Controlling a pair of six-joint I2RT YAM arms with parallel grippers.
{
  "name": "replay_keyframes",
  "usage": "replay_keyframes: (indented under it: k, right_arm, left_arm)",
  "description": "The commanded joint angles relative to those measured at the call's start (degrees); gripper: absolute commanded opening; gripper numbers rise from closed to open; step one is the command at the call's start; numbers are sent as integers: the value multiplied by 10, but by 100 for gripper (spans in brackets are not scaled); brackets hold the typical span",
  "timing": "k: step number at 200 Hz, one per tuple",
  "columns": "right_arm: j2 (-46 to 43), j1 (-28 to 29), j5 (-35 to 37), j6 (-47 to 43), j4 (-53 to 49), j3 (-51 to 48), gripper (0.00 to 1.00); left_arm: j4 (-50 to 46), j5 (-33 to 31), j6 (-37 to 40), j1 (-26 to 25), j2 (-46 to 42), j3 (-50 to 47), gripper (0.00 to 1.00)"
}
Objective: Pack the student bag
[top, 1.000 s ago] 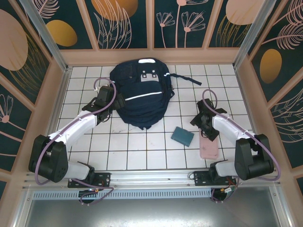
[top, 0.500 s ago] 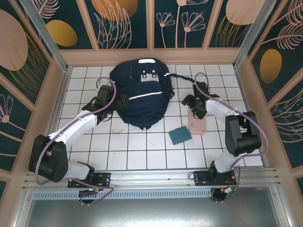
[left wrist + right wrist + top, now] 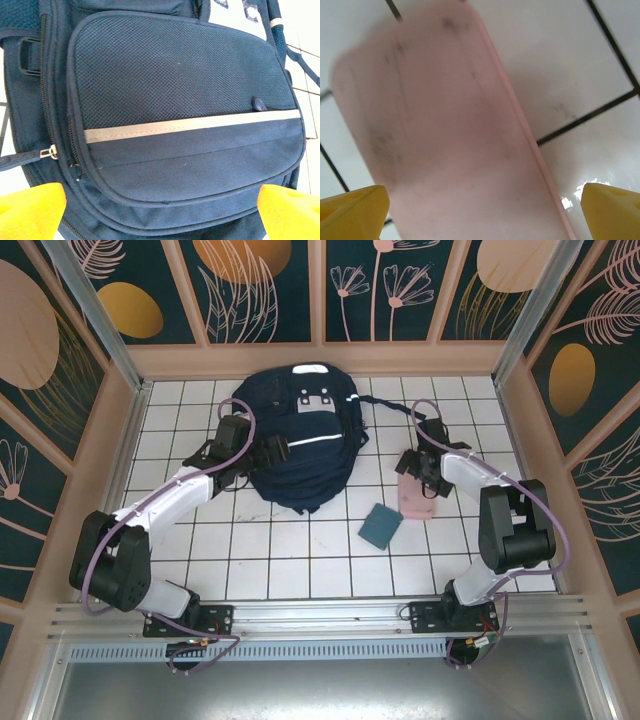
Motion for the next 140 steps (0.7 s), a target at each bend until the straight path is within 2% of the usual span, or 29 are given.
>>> replay_keyframes:
  k: [1, 40, 103, 140]
  right_arm:
    - [1, 13, -31, -51, -16, -21, 99]
    - [-6, 34, -72, -85, -14, -27, 99]
    - [-17, 58, -59, -93, -42, -14, 99]
    - [-21, 99, 14, -103, -71, 8, 99]
  left_arm:
    - [13, 6, -1, -3, 2, 18, 98]
    - [12, 4, 1, -3, 7, 15, 98]
    - [7, 3, 5, -3, 9, 14, 98]
    - [10, 6, 4, -3, 12, 14, 99]
